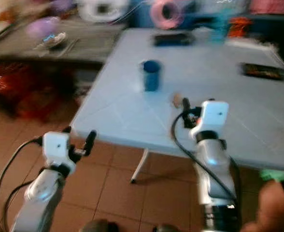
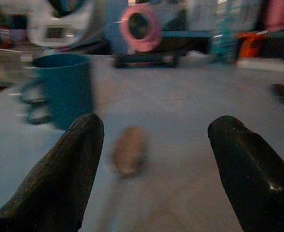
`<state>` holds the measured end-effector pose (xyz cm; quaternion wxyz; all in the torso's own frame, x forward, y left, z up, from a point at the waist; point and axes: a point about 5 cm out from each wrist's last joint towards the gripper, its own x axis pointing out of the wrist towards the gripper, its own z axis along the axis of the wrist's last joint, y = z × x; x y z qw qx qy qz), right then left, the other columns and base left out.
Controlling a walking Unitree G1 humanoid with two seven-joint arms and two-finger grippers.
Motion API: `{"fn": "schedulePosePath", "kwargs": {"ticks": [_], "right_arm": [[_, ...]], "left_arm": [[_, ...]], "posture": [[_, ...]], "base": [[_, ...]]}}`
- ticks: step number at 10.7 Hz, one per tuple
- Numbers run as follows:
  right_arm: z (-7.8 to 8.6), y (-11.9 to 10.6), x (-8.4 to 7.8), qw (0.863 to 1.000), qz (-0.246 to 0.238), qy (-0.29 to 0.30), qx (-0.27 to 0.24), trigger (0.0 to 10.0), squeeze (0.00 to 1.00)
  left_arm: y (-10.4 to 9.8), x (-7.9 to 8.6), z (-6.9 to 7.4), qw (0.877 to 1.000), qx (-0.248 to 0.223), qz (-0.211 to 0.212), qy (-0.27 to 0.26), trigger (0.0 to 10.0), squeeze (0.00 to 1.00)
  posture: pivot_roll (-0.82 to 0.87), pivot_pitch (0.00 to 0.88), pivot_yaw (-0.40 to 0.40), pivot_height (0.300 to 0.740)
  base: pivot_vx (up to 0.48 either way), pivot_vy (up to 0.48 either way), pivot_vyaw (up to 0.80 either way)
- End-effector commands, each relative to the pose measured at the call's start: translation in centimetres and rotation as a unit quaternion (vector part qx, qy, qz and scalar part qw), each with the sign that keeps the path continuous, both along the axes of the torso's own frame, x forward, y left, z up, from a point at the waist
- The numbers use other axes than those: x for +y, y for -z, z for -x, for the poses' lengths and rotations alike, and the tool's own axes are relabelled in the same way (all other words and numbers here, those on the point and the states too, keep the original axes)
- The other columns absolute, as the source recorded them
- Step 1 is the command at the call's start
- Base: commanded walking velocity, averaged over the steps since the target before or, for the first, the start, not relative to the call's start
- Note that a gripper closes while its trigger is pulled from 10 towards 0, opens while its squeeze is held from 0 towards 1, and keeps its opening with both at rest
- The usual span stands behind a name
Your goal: Setting the table
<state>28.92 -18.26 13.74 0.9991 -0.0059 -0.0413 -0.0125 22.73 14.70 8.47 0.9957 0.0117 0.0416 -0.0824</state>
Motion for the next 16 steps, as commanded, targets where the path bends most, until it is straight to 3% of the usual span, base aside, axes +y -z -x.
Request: {"fn": "schedulePosePath", "kwargs": {"ticks": [1, 4, 8, 12, 13, 14, 15, 16], "right_arm": [[0.0, 0.0, 0.1, 1.000, -0.002, 0.001, 0.005, 10.0, 0.00], [0.2, 0.2, 0.2, 1.000, -0.006, 0.009, 0.020, 10.0, 0.00], [-1.4, -1.5, 0.4, 1.000, -0.018, 0.011, 0.023, 10.0, 0.00], [-1.4, 0.0, 1.4, 0.995, -0.031, -0.012, 0.095, 10.0, 0.00], [-1.7, 0.0, 1.8, 0.994, -0.028, -0.022, 0.104, 5.2, 0.00], [-2.0, -0.2, 2.1, 0.993, -0.030, -0.026, 0.108, 2.4, 0.00], [-2.4, -0.4, 2.6, 0.992, -0.039, -0.039, 0.118, 0.8, 0.00], [-2.5, -0.4, 2.8, 0.990, -0.041, -0.044, 0.125, 0.0, 0.00]], "left_arm": [[-0.5, -0.1, -0.1, 1.000, -0.006, -0.006, 0.004, 10.0, 0.00], [-0.6, 0.3, 1.0, 1.000, 0.005, -0.009, 0.007, 10.0, 0.00], [-0.8, 0.3, 1.8, 1.000, 0.020, -0.007, 0.022, 10.0, 0.00], [-0.8, 0.4, 1.9, 0.999, 0.027, -0.007, 0.019, 10.0, 0.00], [-0.8, 0.4, 1.9, 0.999, 0.028, -0.006, 0.021, 10.0, 0.00], [-0.8, 0.4, 1.9, 0.999, 0.029, -0.006, 0.023, 10.0, 0.00], [-0.7, 0.4, 1.8, 0.999, 0.030, -0.006, 0.022, 10.0, 0.00], [-0.7, 0.3, 1.7, 0.999, 0.029, -0.005, 0.021, 10.0, 0.00]], "posture": [[-0.03, 0.086, 0.076, 0.740], [-0.01, 0.142, 0.085, 0.740], [0.00, 0.190, 0.098, 0.740], [0.00, 0.193, 0.090, 0.740], [0.00, 0.198, 0.087, 0.740], [0.00, 0.196, 0.084, 0.740], [0.00, 0.191, 0.078, 0.740], [0.00, 0.190, 0.075, 0.740]], "base": [[0.000, 0.000, 0.00], [0.000, 0.000, 0.00], [0.000, 0.000, 0.00], [0.000, 0.000, 0.00], [0.000, 0.000, 0.00], [0.000, 0.000, 0.00], [0.000, 0.000, 0.00], [0.000, 0.000, 0.00]]}}
